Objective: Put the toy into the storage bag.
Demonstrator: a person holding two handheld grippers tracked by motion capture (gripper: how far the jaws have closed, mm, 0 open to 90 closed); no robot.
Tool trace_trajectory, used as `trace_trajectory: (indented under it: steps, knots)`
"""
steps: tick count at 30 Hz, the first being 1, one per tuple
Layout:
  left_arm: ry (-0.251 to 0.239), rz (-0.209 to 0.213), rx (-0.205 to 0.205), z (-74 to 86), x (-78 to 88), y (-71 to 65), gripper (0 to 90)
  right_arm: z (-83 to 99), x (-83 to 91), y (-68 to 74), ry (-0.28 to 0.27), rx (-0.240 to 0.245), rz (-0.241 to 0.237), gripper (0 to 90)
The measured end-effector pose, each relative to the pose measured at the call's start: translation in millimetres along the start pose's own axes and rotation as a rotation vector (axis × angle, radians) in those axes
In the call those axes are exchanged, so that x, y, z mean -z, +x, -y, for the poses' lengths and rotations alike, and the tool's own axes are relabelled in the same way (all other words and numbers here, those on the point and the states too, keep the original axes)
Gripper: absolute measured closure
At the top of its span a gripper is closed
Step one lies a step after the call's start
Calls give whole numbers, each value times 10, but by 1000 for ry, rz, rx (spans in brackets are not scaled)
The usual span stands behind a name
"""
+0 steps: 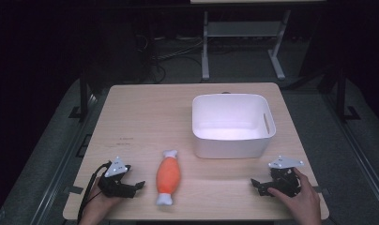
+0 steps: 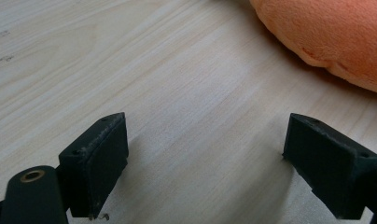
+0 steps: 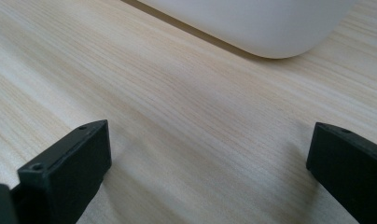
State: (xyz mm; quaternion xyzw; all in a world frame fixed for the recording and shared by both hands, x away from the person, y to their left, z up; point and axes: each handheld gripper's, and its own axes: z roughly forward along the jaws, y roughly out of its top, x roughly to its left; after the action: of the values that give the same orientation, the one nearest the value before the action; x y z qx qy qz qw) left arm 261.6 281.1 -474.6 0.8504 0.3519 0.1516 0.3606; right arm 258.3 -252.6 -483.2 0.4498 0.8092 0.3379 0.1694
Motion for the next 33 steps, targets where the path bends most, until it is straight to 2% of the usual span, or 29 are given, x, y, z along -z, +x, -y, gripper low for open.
trace_trajectory:
  steps: [9,14,17,23,24,25,33]
  knots:
    - [-8,-6,0,5,13,17,169,5,5,-2,0,4,4,0]
    - [-12,-11,24,-22,35,60,303,5,6,0,2,1,4,0]
    - [-16,-21,7,-64,48,61,372,5,6,0,2,1,4,0]
    - [-25,-13,30,-121,72,80,535,4,6,0,1,0,4,0]
    - [-27,-9,38,-141,74,86,535,4,6,0,1,0,4,0]
    - [-28,-7,41,-176,76,97,607,4,6,0,2,1,4,0]
    - [-15,9,42,-315,46,124,783,4,6,0,2,1,3,0]
